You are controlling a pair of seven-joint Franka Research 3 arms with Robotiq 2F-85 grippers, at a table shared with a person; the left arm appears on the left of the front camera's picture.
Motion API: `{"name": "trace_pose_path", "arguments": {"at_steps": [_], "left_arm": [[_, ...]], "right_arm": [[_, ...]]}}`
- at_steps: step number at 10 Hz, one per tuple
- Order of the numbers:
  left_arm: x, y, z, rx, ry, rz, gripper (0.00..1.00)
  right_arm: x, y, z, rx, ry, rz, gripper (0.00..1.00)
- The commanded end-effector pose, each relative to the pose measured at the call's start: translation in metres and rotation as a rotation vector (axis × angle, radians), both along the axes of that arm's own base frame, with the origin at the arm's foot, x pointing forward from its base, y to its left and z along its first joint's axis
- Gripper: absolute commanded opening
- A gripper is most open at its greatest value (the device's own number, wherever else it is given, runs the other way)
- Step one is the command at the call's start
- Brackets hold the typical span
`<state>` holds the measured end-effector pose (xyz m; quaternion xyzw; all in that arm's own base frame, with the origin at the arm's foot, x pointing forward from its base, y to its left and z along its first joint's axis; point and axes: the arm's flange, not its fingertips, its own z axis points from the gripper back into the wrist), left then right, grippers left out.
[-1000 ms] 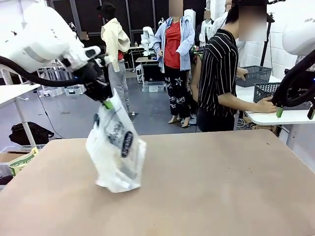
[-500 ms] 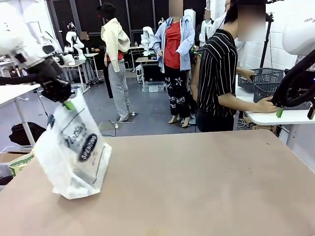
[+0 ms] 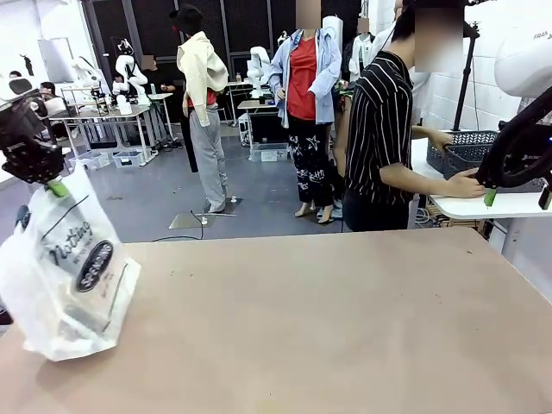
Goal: Transfer purchased items from the store into the shopping bag.
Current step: Move the Reusable shopping bag to the right side of the table.
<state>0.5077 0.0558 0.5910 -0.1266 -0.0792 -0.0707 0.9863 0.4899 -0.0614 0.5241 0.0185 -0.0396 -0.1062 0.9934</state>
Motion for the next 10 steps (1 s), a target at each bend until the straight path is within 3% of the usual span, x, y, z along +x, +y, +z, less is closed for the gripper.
{"name": "trace_pose_path", "arguments": {"at_steps": [1,2,6,7,10], "left_arm": [[0.013,0.006,0.009,0.047,0.007,0.009,0.0],[0.018,0.01,0.006,0.037,0.02,0.022,0.07],[0.009,0.005,0.013,0.06,-0.042,0.051,0.87],[0.005,-0.001,0.022,0.064,-0.081,0.066,1.0],[-0.021,-0.039,0.059,0.119,-0.304,0.036,1.0]], "right_arm": [[0.0,0.001,0.002,-0.017,0.012,-0.004,1.0],[0.0,0.001,0.002,-0.017,0.012,-0.004,1.0],[0.0,0.001,0.002,-0.017,0.012,-0.004,1.0],[0.0,0.001,0.002,-0.017,0.012,-0.004,1.0],[0.0,0.001,0.002,-0.017,0.012,-0.004,1.0]]}}
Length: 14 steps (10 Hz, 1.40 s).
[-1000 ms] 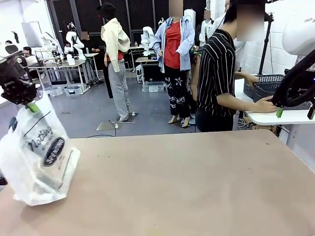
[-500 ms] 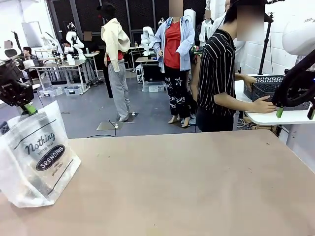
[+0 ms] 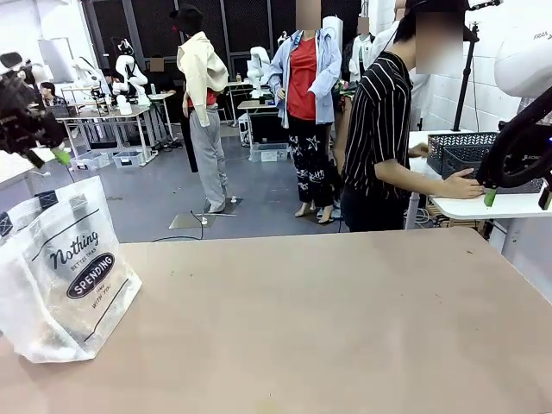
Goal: Transfer purchased items from the store into the shopping bag.
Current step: Move the Reusable shopping bag to the right side of the table.
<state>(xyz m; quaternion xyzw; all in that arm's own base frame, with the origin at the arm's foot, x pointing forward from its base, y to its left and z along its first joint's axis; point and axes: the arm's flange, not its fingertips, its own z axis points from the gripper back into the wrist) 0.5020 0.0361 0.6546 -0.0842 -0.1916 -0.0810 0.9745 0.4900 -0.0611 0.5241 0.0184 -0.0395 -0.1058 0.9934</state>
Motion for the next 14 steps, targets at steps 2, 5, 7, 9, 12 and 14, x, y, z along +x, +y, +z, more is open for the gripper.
{"name": "trace_pose_path", "arguments": {"at_steps": [2,5,7,9,12,14], "left_arm": [[-0.029,-0.074,0.017,0.135,-0.188,-0.06,1.0],[-0.004,-0.171,0.016,0.146,-0.19,-0.248,1.0],[0.031,-0.219,-0.007,0.122,-0.169,-0.264,1.0],[0.061,-0.261,-0.05,0.028,-0.092,-0.363,1.0],[0.079,-0.283,-0.082,-0.044,-0.041,-0.381,1.0],[0.103,-0.305,-0.107,-0.036,0.029,-0.411,1.0]], "right_arm": [[0.0,0.0,0.002,-0.017,0.011,-0.005,1.0],[0.0,0.0,0.002,-0.017,0.011,-0.005,1.0],[0.0,0.0,0.002,-0.017,0.011,-0.005,1.0],[0.0,0.0,0.002,-0.017,0.011,-0.005,1.0],[0.0,0.0,0.002,-0.017,0.011,-0.005,1.0],[0.0,0.0,0.002,-0.017,0.011,-0.005,1.0]]}}
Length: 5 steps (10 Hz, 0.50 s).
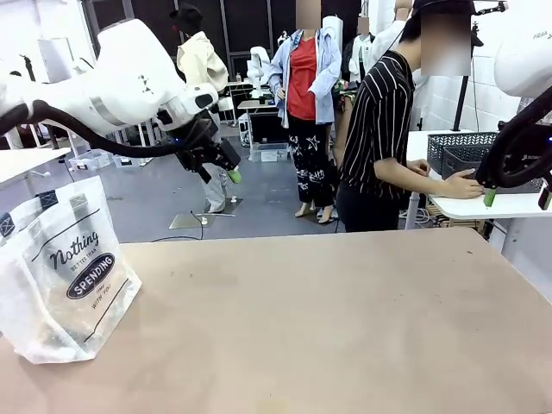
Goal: Transfer purchased items from the store into the shopping bag.
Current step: Move the Reusable shopping bag to the right side of the table.
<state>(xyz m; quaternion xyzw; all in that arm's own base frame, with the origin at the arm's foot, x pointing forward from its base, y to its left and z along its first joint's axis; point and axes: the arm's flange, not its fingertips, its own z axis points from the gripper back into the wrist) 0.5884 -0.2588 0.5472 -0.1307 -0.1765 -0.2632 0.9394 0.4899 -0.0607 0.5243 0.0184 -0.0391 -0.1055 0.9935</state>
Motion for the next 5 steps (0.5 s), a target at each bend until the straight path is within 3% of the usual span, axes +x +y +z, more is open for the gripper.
{"name": "trace_pose_path", "arguments": {"at_steps": [1,5], "left_arm": [[0.027,-0.018,-0.015,0.007,0.076,-0.025,1.0],[0.036,-0.006,-0.049,0.015,0.15,0.048,1.0]], "right_arm": [[0.0,0.0,0.001,-0.017,0.011,-0.005,1.0],[0.0,0.0,0.001,-0.017,0.011,-0.005,1.0]]}}
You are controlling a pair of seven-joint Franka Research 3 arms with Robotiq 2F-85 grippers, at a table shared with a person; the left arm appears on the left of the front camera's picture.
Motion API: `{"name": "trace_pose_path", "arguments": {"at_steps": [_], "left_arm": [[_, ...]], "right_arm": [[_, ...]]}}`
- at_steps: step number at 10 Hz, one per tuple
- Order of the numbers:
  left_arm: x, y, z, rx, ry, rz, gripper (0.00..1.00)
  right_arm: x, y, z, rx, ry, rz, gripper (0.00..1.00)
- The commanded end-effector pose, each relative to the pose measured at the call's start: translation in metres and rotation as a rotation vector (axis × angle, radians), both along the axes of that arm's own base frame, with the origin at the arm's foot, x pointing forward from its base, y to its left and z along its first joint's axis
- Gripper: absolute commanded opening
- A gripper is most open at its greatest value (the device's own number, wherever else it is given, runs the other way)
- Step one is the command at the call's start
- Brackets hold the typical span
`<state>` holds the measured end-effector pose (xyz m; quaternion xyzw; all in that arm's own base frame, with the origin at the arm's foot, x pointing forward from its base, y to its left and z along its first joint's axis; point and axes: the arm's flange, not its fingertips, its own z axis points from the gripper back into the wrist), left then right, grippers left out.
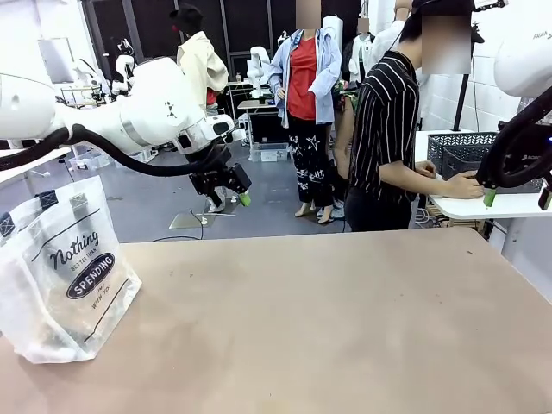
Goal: Transfer purchased items from the store into the shopping bag.
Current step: Move the Reusable shopping bag to the right side of the table.
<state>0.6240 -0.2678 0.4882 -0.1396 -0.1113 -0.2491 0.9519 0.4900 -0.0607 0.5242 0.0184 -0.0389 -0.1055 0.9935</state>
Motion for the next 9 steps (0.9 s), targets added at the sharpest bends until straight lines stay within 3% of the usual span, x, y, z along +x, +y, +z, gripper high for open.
{"name": "trace_pose_path", "arguments": {"at_steps": [1,2,9], "left_arm": [[0.0012,0.0083,0.0058,0.003,0.04,0.024,1.0],[0.0,0.0,0.0,0.0,0.0,0.0,1.0],[0.0,0.0,0.0,0.0,0.0,0.0,1.0]], "right_arm": [[-0.0002,0.0,0.0014,-0.017,0.01,-0.005,1.0],[-0.0002,0.0,0.0014,-0.017,0.01,-0.005,1.0],[-0.0002,0.0,0.0014,-0.017,0.01,-0.005,1.0]]}}
